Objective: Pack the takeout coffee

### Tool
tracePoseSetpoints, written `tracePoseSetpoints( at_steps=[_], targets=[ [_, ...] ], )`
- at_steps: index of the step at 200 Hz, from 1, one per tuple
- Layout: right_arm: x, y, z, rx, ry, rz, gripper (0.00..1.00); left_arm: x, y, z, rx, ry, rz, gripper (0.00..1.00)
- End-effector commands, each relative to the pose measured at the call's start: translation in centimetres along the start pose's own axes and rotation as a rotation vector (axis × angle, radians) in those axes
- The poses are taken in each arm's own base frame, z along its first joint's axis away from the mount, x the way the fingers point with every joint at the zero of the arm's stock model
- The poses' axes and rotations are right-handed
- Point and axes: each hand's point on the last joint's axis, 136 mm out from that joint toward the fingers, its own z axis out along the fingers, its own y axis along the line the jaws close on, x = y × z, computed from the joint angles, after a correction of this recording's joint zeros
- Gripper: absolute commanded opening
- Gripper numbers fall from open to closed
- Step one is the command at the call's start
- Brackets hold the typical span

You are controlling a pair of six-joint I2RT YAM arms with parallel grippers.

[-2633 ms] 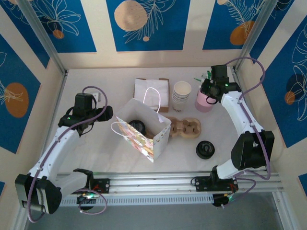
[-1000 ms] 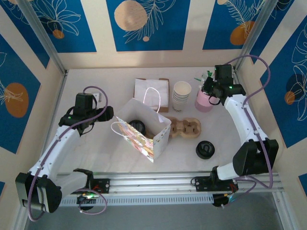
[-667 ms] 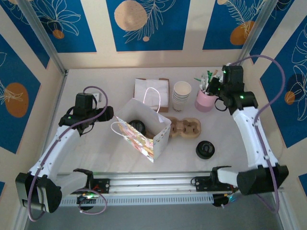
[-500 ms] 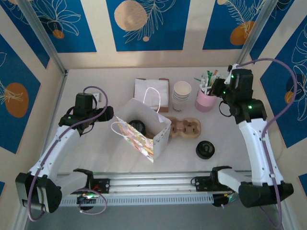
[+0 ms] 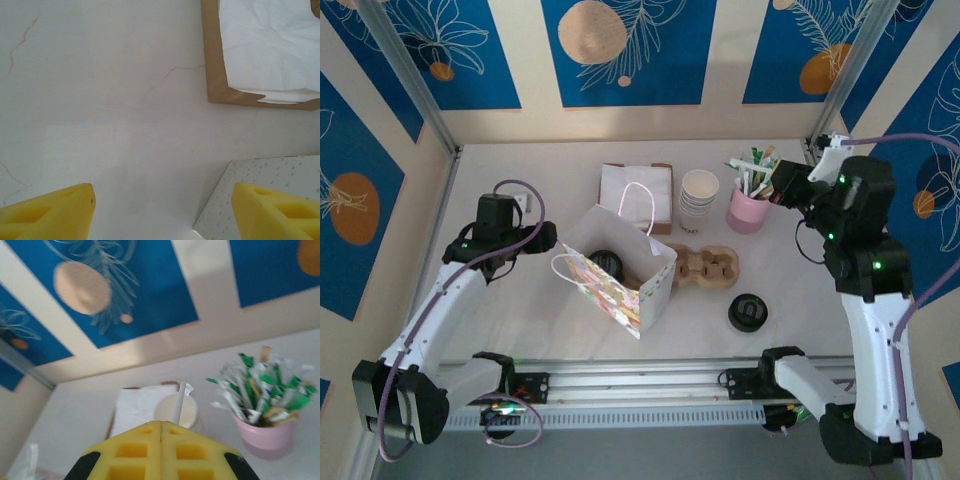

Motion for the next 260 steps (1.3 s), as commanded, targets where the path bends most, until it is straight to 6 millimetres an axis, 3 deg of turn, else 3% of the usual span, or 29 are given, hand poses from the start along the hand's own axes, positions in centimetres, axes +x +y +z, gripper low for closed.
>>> tracePoseSetpoints(
  at_steps=[1, 28, 53, 97, 121, 157, 187, 215, 260],
  targets=[
    [-2.1, 6.1, -3.2, -0.297, -0.067, -0.052, 0.00, 0.2, 0.1, 0.1, 0.006, 0.001, -0.017, 0.73],
    [-2.3, 10.2, -5.4, -0.501, -0.061, -0.086, 0.00, 0.2, 0.1, 0.2, 0.005, 0.003, -0.017, 0.72],
    [-1.5, 12.5, -5.9, -0.585, -0.043, -0.146, 0.00, 0.2, 0.2, 0.2, 0.002, 0.002, -0.016, 0.73],
    [1.7, 17.4, -6.9, -0.752, 0.036, -0.326, 0.00, 0.3, 0.2, 0.2, -0.002, 0.001, -0.014, 0.73],
    [4.5, 19.3, -7.3, -0.819, 0.085, -0.461, 0.00, 0.3, 0.3, 0.2, -0.006, 0.001, -0.013, 0.73],
    [10.6, 20.5, -6.8, -0.846, 0.250, -0.705, 0.00, 0.3, 0.3, 0.2, -0.004, 0.000, -0.012, 0.73],
    [15.7, 20.3, -4.9, -0.764, 0.371, -0.938, 0.00, 0.3, 0.2, 0.1, -0.002, -0.001, -0.012, 0.73],
    [17.3, 19.9, -2.9, -0.662, 0.428, -1.034, 0.00, 0.2, 0.2, 0.1, -0.002, -0.002, -0.013, 0.73],
    [20.1, 19.7, -2.9, -0.696, 0.566, -1.049, 0.00, 0.3, 0.2, 0.1, -0.003, -0.002, -0.011, 0.73]
  ],
)
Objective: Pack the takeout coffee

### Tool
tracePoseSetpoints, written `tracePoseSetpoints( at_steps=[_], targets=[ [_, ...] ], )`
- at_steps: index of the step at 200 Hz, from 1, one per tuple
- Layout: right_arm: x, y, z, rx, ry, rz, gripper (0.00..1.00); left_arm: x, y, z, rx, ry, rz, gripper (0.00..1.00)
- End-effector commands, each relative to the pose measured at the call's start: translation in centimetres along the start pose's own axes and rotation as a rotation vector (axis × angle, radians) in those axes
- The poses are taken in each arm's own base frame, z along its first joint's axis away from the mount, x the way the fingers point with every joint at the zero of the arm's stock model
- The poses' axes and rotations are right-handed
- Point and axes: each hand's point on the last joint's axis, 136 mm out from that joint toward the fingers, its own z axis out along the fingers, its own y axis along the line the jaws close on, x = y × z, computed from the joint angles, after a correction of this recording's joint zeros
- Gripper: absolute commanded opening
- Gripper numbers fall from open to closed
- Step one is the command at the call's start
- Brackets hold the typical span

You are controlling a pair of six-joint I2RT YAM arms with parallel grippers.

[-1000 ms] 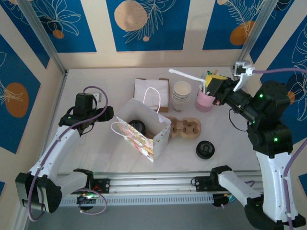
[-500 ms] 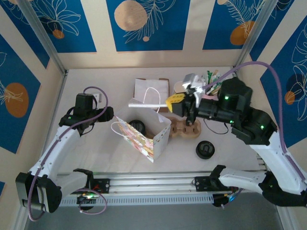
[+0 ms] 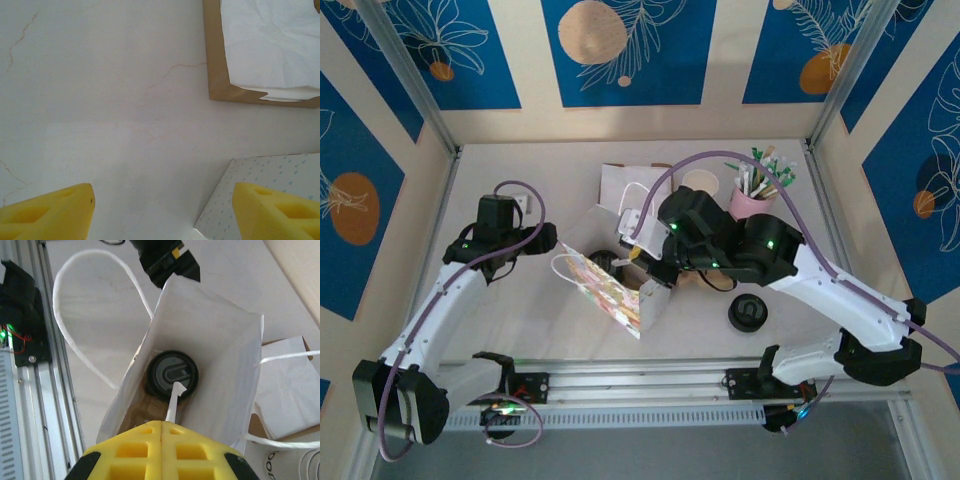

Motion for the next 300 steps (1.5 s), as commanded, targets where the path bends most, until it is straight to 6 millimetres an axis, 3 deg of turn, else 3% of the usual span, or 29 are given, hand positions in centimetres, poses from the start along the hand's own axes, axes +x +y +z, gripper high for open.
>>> tracePoseSetpoints(
  at_steps=[1, 42, 69, 97, 158, 204, 232, 263, 300],
  targets=[
    [0.4, 0.2, -0.8, -0.011, 0.042, -0.024, 0.00, 0.0, 0.2, -0.1, -0.001, -0.010, -0.012, 0.73],
    [3.0, 0.0, 1.9, -0.018, 0.222, 0.015, 0.01, 0.0, 0.1, -0.1, 0.004, -0.009, -0.014, 0.73],
    [3.5, -0.4, 2.9, -0.030, 0.270, 0.063, 0.04, 0.0, 0.1, 0.0, 0.005, -0.007, -0.015, 0.73],
    [3.2, -1.2, 3.5, -0.024, 0.278, 0.100, 0.16, 0.0, 0.1, 0.0, 0.003, -0.007, -0.015, 0.74],
    [2.0, -1.5, 2.8, -0.018, 0.209, 0.096, 0.23, 0.1, 0.2, 0.1, -0.001, -0.003, -0.012, 0.74],
    [-0.6, -2.3, 0.8, 0.004, 0.042, 0.106, 0.23, 0.1, 0.2, 0.1, -0.002, -0.004, -0.012, 0.75],
    [-2.4, -4.6, -1.4, 0.065, -0.122, 0.175, 0.23, 0.0, 0.3, 0.2, -0.009, -0.006, -0.010, 0.75],
    [-3.6, -9.1, -4.1, 0.234, -0.294, 0.280, 0.23, -0.3, 0.7, 0.1, -0.031, -0.025, -0.010, 0.75],
    [-2.1, -15.4, -7.1, 0.372, -0.440, 0.530, 0.22, -0.3, 1.1, 0.3, -0.045, -0.049, -0.011, 0.75]
  ],
)
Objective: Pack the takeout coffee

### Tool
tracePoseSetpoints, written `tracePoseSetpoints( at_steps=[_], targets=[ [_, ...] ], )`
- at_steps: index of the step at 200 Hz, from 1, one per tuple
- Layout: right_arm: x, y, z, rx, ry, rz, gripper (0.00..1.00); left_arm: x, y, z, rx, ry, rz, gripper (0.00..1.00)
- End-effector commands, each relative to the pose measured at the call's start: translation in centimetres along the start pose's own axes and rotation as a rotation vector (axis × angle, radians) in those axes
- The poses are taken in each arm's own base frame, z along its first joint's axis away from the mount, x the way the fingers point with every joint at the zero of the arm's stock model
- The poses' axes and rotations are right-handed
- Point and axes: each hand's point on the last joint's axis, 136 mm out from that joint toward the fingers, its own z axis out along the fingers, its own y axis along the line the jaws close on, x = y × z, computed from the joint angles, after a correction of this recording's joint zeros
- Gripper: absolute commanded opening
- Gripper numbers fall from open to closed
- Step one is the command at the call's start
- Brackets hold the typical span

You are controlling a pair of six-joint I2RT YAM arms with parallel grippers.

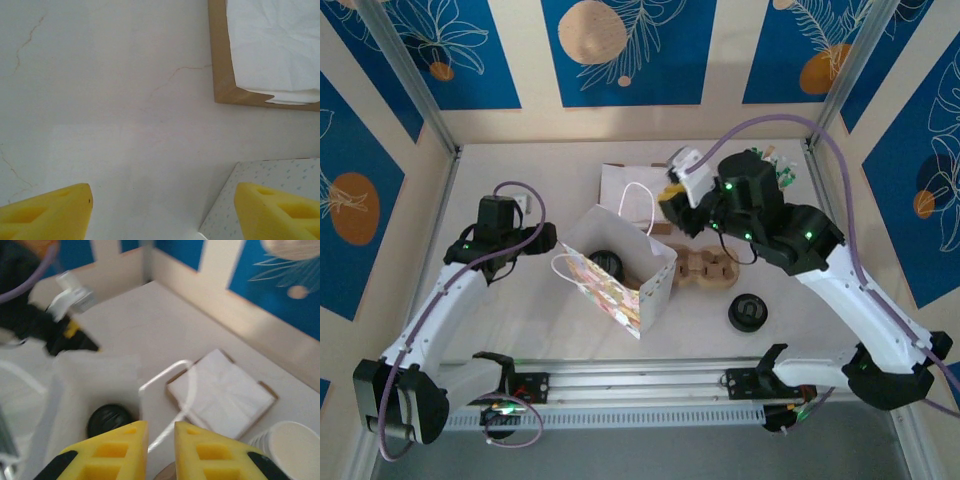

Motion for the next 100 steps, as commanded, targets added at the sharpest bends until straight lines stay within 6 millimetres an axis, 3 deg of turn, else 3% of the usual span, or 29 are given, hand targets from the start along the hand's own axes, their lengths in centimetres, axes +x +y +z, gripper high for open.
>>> tracePoseSetpoints(
  at_steps=[1, 61, 100],
  targets=[
    [-2.6, -3.8, -0.6, 0.075, -0.153, 0.189, 0.22, -0.3, 0.6, 0.0, -0.025, -0.036, -0.010, 0.75],
    [0.5, -11.4, 2.4, 0.116, -0.090, 0.502, 0.22, -0.5, 0.8, 0.6, -0.029, -0.061, 0.006, 0.75],
    [2.7, -13.0, 5.5, 0.090, -0.008, 0.537, 0.22, -1.5, 1.4, -0.2, -0.076, -0.078, 0.026, 0.74]
  ],
)
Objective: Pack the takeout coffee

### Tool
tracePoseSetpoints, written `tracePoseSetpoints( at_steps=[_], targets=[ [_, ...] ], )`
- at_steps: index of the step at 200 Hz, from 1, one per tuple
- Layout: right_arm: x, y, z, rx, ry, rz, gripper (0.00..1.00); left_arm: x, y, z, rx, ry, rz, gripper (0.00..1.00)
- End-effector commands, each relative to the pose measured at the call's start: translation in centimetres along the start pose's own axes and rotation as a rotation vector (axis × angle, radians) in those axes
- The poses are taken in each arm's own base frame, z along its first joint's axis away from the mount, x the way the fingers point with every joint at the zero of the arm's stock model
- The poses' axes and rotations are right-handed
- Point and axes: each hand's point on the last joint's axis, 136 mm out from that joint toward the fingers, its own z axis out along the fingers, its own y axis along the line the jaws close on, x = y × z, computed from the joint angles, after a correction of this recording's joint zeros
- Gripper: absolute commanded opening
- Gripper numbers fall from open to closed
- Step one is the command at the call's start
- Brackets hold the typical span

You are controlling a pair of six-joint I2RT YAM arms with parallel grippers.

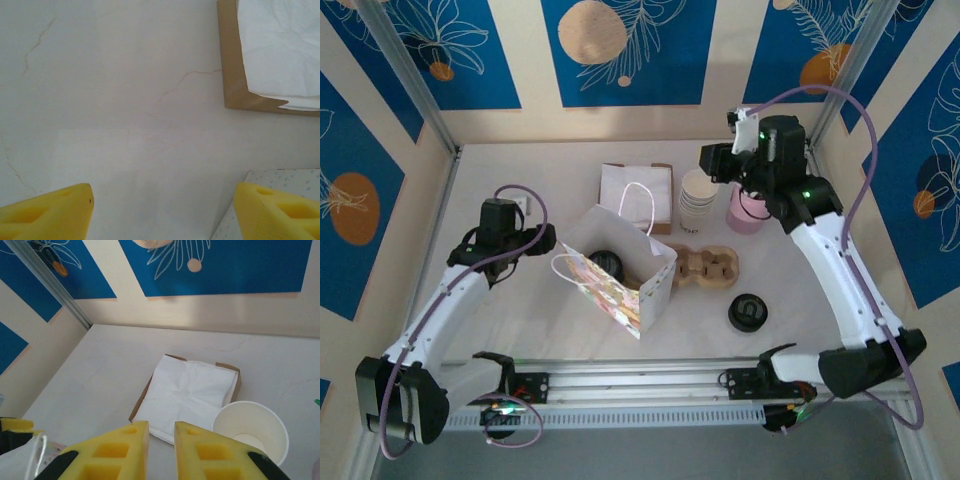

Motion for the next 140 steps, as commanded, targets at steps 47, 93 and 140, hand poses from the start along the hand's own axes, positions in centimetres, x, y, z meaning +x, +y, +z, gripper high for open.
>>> tracePoseSetpoints(
  at_steps=[47, 93, 140],
  targets=[
    [2.8, 0.0, 1.3, -0.067, 0.075, -0.001, 0.23, -7.0, 0.1, -8.3, -0.086, -0.126, 0.139, 0.72],
    [4.6, 0.2, 1.0, -0.082, 0.109, 0.010, 0.22, -7.5, -8.4, -12.3, 0.384, -0.061, 0.213, 0.63],
    [6.0, 0.9, 0.8, -0.094, 0.156, -0.009, 0.23, -5.3, -10.3, -10.7, 0.473, 0.091, 0.320, 0.73]
  ],
)
